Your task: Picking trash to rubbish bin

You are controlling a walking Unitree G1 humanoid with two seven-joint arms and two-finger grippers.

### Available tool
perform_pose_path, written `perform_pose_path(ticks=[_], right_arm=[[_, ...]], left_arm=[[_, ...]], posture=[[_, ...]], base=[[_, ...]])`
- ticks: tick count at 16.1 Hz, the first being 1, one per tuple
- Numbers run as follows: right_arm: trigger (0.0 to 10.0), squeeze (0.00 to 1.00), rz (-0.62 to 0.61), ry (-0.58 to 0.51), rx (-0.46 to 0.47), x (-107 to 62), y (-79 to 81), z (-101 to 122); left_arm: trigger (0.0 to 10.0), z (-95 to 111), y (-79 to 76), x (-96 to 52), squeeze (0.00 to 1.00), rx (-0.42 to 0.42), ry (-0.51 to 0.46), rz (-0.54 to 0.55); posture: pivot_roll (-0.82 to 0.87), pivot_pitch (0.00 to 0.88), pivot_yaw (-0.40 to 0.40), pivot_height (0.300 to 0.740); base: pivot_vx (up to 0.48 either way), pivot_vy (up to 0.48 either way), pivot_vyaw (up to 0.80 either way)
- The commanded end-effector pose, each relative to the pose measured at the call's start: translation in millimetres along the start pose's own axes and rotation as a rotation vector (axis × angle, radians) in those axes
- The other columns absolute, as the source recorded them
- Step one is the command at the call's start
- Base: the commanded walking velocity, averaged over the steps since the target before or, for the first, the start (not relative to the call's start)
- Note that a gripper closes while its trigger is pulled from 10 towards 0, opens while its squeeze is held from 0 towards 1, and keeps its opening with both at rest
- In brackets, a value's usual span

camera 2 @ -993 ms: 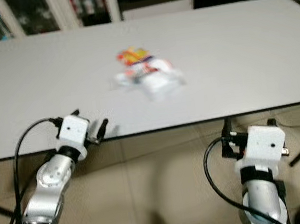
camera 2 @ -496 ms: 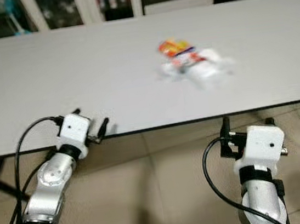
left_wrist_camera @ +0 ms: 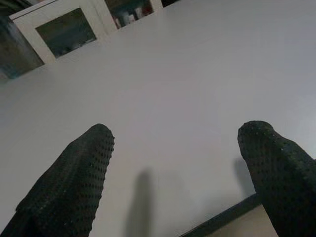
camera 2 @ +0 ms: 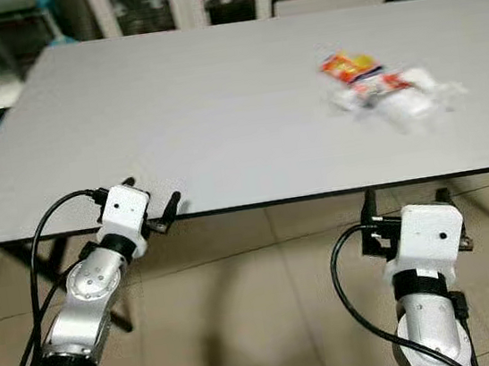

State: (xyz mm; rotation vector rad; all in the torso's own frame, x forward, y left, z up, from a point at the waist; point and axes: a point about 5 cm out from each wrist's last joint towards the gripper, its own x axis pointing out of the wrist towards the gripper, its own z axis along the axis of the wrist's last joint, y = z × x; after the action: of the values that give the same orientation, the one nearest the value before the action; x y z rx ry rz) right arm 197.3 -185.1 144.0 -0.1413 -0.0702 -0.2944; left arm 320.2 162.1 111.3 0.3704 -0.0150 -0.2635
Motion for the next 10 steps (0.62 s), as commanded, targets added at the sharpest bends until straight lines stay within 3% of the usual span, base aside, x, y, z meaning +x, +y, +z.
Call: perform_pose_path(ticks=[1,8,10], right_arm=[[10.0,0.0,-0.018,-0.006,-0.011,-0.2,-5.5,1.9],[10.0,0.0,-0.022,-0.002,-0.014,3.1,-4.1,1.4],[10.0,0.0,-0.02,-0.02,-0.011,4.1,-3.6,3.9]], left_arm=[[10.0,6.5,-5.1,5.1,0.0,-0.005,-0.024,-0.012],[10.0,-1.7,-13.8,4.5,0.0,-0.07,-0.008,-0.075],[10.0,0.2,-15.9,4.2,0.0,-0.088,-0.022,-0.102]], posture=[[0.1,0.104,0.025,0.74],[0.09,0.091,0.025,0.74],[0.09,0.088,0.025,0.74]], base=[[0.0,0.0,0.0],[0.0,0.0,-0.8],[0.0,0.0,-0.33]])
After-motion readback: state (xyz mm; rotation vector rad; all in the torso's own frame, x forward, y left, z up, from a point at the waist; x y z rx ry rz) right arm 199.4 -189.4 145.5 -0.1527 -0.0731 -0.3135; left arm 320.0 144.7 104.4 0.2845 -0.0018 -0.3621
